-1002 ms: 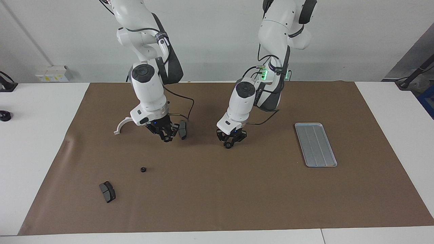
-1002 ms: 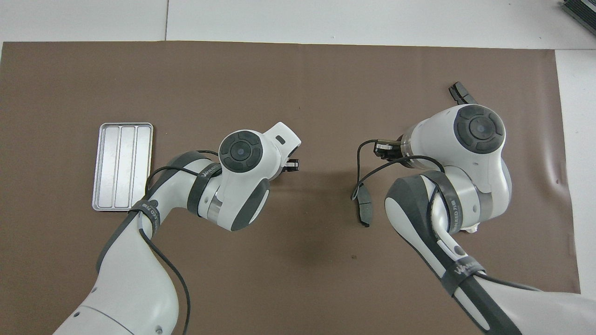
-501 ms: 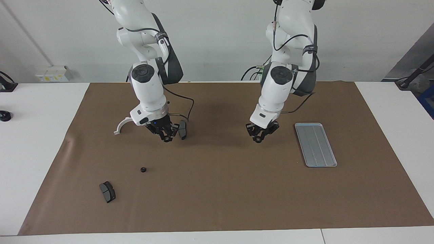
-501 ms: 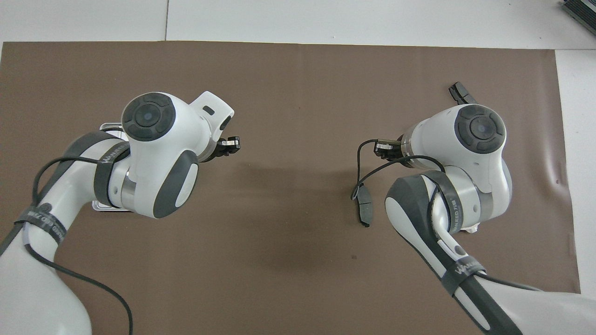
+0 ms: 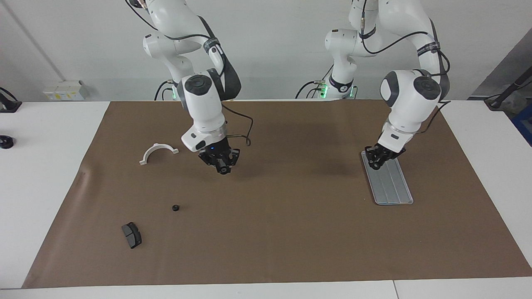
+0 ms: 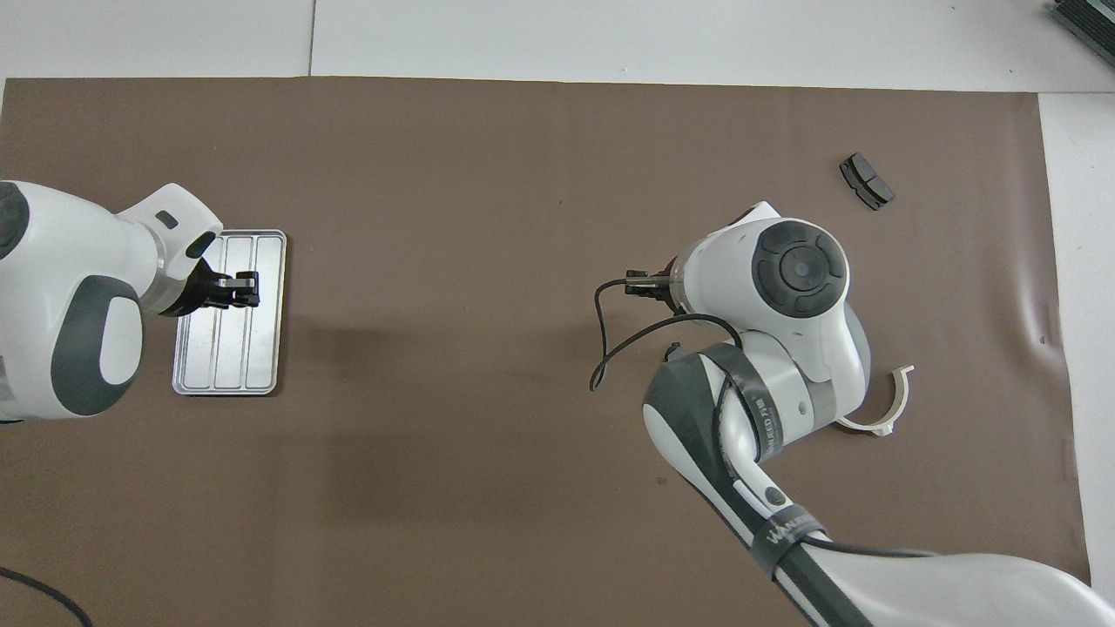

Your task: Pick bearing gear from pile to tray

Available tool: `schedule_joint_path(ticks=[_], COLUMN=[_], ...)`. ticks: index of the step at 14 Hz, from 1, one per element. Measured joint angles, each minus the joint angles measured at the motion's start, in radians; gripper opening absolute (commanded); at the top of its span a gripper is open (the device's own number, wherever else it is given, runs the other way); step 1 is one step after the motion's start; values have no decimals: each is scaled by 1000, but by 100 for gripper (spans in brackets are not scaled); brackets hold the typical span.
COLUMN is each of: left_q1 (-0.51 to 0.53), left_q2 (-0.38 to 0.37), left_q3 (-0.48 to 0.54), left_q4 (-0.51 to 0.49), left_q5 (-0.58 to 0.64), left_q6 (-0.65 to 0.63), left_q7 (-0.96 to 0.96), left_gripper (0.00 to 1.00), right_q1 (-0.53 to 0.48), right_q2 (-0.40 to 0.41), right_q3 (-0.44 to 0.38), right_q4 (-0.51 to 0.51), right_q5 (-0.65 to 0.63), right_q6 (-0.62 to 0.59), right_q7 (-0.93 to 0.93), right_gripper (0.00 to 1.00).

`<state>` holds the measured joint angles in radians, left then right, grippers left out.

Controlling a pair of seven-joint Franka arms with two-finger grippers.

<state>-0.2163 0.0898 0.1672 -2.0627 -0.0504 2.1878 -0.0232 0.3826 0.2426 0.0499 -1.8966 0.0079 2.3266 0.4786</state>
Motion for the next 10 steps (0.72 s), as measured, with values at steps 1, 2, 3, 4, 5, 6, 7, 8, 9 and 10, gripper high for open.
schedule_joint_path(ticks=[1,2,3,4,5,6,7,8,9,10], left_q1=[28,56,79,97,111,119,122,124,128,133], left_q2=[-9,-15,-19,-23,-27,-30,-33,-33,-33,-33], left_q3=[0,0,0,0,0,-1,-1,-1,-1,-1], left_q4=[-31,-60,-80,-92,-103,-116,-138,-165,-193,-214], left_q5=[0,0,0,0,0,0,0,0,0,0], left_q6=[23,47,62,68,71,81,110,148,185,206], left_q7=[34,62,82,94,101,107,114,120,124,128], left_gripper=[0,0,0,0,0,0,0,0,0,0], right_q1=[32,62,86,108,134,162,185,196,200,200], right_q2=[28,63,101,143,193,254,315,360,391,405], right_q3=[1,1,2,2,2,2,2,1,1,1], right_q4=[44,94,141,185,230,284,338,376,403,418], right_q5=[0,0,0,0,0,-4,-14,-28,-34,-34], right_q6=[0,-1,-1,-1,0,1,3,7,9,9], right_q7=[0,0,3,11,32,58,75,85,88,88], right_gripper=[0,0,0,0,0,0,0,1,10,20])
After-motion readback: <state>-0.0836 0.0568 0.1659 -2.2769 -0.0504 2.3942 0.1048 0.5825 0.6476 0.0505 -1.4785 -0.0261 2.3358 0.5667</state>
